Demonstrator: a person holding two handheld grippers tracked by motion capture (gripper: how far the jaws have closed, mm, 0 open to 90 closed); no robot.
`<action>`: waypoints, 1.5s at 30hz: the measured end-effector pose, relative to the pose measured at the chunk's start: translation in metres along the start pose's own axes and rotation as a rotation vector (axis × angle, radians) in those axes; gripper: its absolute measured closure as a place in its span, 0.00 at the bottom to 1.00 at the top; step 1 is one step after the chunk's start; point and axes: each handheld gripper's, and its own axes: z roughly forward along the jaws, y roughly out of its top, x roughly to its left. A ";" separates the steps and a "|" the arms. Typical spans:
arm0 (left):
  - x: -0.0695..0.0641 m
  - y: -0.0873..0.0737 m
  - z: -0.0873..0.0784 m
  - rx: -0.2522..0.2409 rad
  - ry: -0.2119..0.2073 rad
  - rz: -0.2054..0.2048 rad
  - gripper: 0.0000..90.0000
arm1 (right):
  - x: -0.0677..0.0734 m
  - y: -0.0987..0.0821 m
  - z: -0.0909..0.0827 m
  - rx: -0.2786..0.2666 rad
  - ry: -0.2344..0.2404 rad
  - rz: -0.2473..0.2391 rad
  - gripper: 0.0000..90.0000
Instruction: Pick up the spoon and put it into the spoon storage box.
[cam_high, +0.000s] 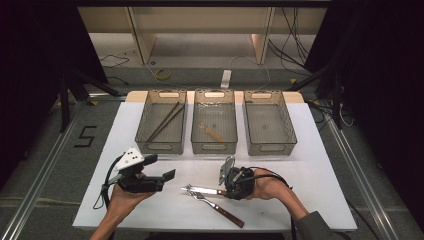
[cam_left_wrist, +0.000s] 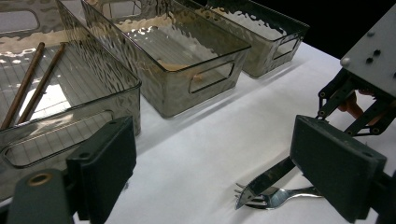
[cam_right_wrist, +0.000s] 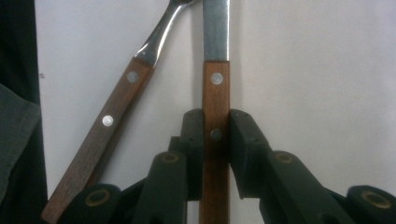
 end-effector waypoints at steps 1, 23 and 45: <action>0.000 0.000 0.000 0.000 0.000 -0.001 0.15 | 0.000 0.000 -0.002 -0.001 0.002 0.007 0.86; 0.001 0.000 -0.001 -0.011 0.002 -0.009 0.15 | -0.029 -0.018 -0.040 -0.261 -0.058 0.227 0.85; 0.000 0.000 -0.001 -0.017 0.003 -0.004 0.15 | -0.050 -0.044 -0.082 -0.425 -0.158 0.373 0.85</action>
